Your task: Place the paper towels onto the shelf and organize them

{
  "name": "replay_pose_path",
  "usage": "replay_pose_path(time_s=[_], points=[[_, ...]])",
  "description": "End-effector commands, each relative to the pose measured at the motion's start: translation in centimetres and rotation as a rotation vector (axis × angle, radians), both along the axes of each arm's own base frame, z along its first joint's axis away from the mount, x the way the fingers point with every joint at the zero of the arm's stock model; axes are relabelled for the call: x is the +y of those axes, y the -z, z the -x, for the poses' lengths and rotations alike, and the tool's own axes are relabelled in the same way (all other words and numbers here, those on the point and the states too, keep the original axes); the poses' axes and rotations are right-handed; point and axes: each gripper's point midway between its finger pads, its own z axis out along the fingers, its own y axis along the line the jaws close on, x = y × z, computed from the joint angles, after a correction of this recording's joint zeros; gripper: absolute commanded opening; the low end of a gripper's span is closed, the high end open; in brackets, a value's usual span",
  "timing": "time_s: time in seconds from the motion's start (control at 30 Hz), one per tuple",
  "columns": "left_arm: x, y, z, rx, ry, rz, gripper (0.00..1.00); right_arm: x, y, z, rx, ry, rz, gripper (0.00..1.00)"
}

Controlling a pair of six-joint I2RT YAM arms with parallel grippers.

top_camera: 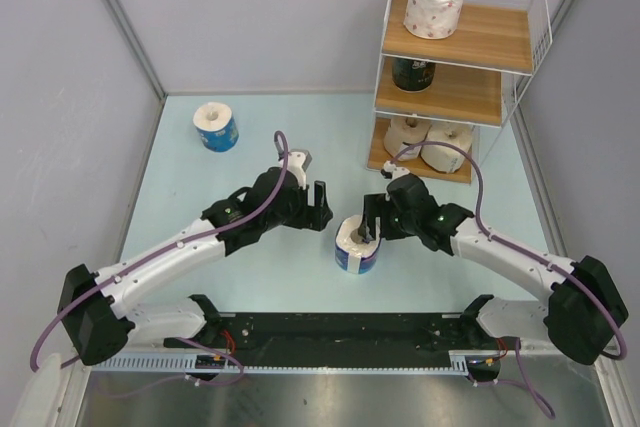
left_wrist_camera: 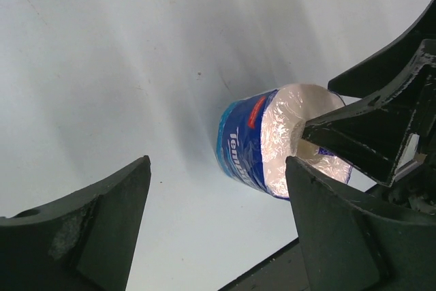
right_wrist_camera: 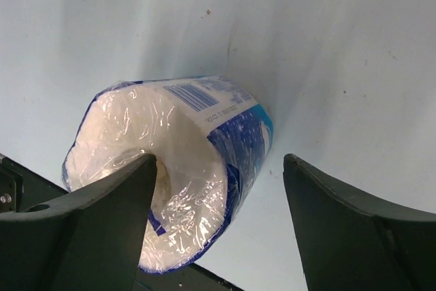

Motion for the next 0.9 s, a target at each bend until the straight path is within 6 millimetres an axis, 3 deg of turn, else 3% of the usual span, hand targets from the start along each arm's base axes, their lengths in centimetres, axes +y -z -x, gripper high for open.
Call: replay_pose_path(time_s=[0.0, 0.23, 0.33, 0.47, 0.63, 0.73, 0.87], points=[[0.4, -0.7, -0.2, -0.017, -0.026, 0.026, 0.85, 0.2, 0.3, -0.6, -0.011, 0.013, 0.01, 0.77], [0.3, -0.3, -0.5, -0.013, -0.025, 0.025, 0.85, 0.2, 0.9, -0.1, -0.013, -0.036, 0.046, 0.64], [0.3, 0.0, -0.6, -0.007, -0.027, 0.016, 0.85, 0.3, 1.1, -0.2, -0.019, -0.049, 0.054, 0.53], [0.6, 0.1, -0.6, -0.009, -0.034, 0.012, 0.85, 0.3, 0.0, -0.4, -0.054, -0.036, 0.033, 0.46], [0.8, 0.3, -0.8, -0.004, -0.043, 0.012, 0.85, -0.4, -3.7, -1.1, -0.159, 0.002, -0.033, 0.38], [0.7, 0.1, -0.9, -0.008, -0.041, 0.016, 0.85, -1.8, -5.9, -2.1, -0.214, 0.059, -0.056, 0.36], [0.7, 0.1, -1.2, -0.009, -0.041, 0.012, 0.85, -5.9, -9.9, -4.3, -0.317, 0.187, -0.071, 0.35]])
